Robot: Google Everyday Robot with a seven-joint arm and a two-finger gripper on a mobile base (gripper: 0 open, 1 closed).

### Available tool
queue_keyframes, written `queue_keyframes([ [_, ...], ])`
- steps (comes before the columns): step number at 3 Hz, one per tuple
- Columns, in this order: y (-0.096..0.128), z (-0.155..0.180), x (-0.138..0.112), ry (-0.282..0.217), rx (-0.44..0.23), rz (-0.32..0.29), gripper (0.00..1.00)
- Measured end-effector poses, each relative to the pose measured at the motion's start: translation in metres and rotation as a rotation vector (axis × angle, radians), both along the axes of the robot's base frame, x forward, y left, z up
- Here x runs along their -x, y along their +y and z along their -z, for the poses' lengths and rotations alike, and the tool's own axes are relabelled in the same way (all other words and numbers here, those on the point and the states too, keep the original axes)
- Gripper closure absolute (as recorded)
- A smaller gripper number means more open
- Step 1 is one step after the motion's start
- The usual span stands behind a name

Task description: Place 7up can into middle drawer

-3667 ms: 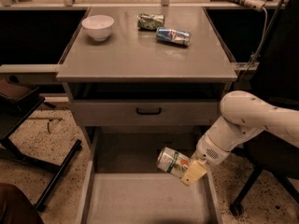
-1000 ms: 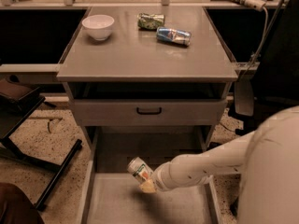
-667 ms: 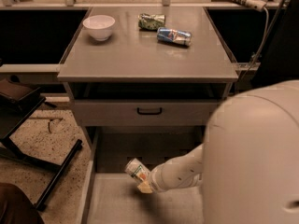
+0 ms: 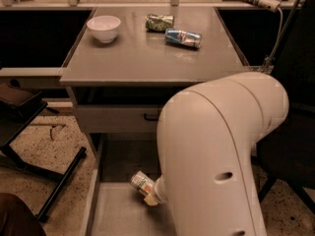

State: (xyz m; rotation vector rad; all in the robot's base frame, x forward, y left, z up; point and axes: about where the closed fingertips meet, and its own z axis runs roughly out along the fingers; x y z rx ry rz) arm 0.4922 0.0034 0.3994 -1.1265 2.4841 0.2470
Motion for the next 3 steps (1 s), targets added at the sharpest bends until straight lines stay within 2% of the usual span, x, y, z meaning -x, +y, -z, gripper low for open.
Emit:
queue_keyframes([
  [1,-0.003,0.021,-0.003,0.055,0.006,0.018,1.0],
  [2,0.012,0.049,0.004,0.141,-0.037,-0.021,1.0],
  [3,0.014,0.047,0.005,0.149,-0.047,-0.024,1.0],
])
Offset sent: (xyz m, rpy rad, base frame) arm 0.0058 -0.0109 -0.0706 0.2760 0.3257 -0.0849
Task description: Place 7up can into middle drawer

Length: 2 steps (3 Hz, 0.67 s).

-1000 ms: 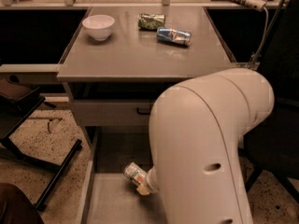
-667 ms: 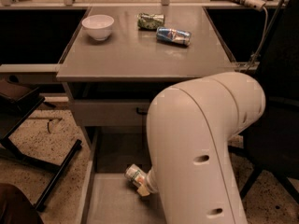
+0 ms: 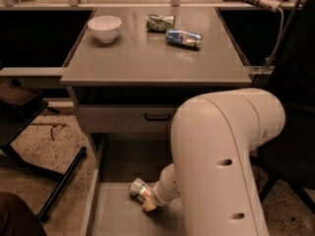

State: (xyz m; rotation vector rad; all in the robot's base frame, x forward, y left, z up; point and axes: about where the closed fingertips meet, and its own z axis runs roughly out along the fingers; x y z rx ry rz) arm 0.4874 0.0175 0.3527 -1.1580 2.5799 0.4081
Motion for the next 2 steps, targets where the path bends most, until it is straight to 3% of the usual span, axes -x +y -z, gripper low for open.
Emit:
queue_keyframes([
  [2,0.0031,-0.0002,0.0044,0.018,-0.023,-0.024,1.0],
])
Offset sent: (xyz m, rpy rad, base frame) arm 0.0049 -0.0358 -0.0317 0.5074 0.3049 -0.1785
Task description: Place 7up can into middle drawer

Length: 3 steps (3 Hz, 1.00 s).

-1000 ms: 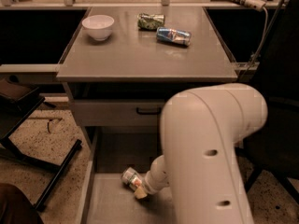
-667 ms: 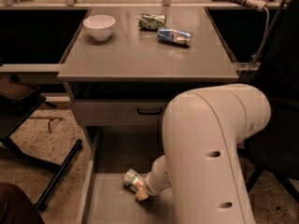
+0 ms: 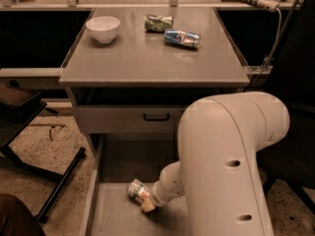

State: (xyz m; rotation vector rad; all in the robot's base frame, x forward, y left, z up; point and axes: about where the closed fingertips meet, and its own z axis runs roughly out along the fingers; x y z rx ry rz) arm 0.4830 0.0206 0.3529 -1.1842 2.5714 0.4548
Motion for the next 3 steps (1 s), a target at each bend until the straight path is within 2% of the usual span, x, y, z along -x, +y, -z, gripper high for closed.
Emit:
queue_keyframes([
  [1,0.0,0.0,0.0,0.0,0.0,0.0,0.82],
  [3,0.0,0.0,0.0,0.0,0.0,0.0,0.35],
])
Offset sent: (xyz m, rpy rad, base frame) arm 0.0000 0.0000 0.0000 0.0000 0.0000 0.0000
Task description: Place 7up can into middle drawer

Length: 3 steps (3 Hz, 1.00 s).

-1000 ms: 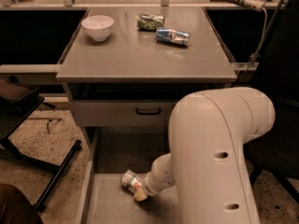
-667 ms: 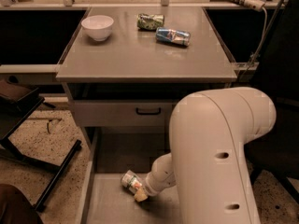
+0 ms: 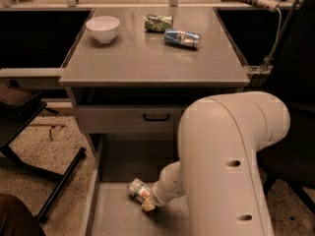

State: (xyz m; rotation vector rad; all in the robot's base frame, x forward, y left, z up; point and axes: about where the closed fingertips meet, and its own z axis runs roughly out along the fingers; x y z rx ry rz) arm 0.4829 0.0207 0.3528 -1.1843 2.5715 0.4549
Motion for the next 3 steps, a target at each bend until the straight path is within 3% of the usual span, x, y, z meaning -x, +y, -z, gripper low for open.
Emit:
queue_keyframes([
  [1,0.0,0.0,0.0,0.0,0.0,0.0,0.12],
  [2,0.0,0.0,0.0,0.0,0.0,0.0,0.0],
  [3,0.0,0.0,0.0,0.0,0.0,0.0,0.0],
])
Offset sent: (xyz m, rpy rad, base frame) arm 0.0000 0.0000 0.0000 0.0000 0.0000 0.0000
